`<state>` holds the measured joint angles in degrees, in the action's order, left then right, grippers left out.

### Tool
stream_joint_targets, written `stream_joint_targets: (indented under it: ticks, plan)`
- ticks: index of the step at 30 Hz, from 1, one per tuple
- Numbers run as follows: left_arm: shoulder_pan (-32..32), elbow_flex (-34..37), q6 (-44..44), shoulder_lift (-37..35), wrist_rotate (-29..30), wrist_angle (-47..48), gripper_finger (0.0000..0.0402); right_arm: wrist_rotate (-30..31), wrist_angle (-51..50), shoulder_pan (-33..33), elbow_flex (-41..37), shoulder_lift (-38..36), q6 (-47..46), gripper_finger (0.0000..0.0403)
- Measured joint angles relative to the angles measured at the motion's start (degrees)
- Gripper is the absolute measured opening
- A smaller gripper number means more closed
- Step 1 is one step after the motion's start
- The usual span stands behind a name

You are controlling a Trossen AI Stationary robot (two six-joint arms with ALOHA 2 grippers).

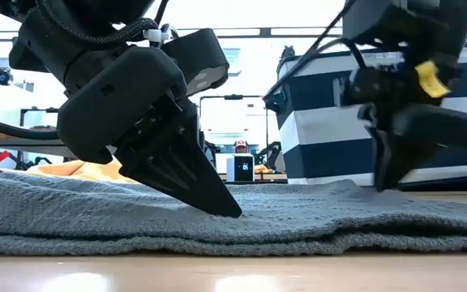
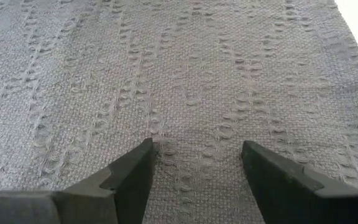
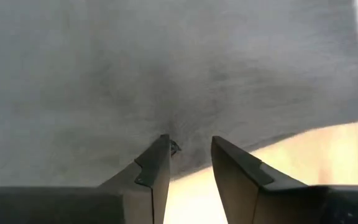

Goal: Fold kitchen towel into neat rectangle
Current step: Fold the gray towel

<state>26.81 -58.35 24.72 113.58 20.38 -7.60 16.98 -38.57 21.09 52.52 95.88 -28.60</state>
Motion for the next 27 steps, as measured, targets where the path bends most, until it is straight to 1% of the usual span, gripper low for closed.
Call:
stream_joint_targets:
  ticks: [3, 7, 9, 13, 16, 23, 27]
  plan:
    - [0.0, 0.0, 0.03, 0.0, -0.04, -0.04, 0.0236, -5.41, -1.28, 0.59, -0.03, 0.42, 1.27, 0.0117]
    - [-0.07, 0.0, 0.03, 0.0, -0.01, 0.01, 0.0236, -6.41, -7.33, 1.4, 0.01, -1.01, 0.06, 0.0129]
    - [-0.06, 0.0, 0.03, 0.0, 0.0, 0.09, 0.0236, -6.55, -8.17, 1.44, 0.16, -2.51, -0.86, 0.0134]
    - [0.0, 0.0, 0.03, 0.0, 0.02, 0.11, 0.0236, -6.5, -1.28, 2.21, 0.63, -4.95, -1.27, 0.0142]
    - [0.0, 0.0, 0.03, 0.0, 0.02, 0.09, 0.0236, -6.71, 1.56, 3.17, 0.64, -5.44, -1.12, 0.0147]
    - [0.0, 0.0, 0.05, 0.0, 0.02, -0.15, 0.0236, -6.83, 5.05, 5.92, 0.45, -1.58, -5.15, 0.0147]
    - [-0.02, 0.0, 0.07, 0.0, 0.0, -0.37, 0.0236, -6.76, 4.67, 7.93, 0.45, 0.88, -7.16, 0.0143]
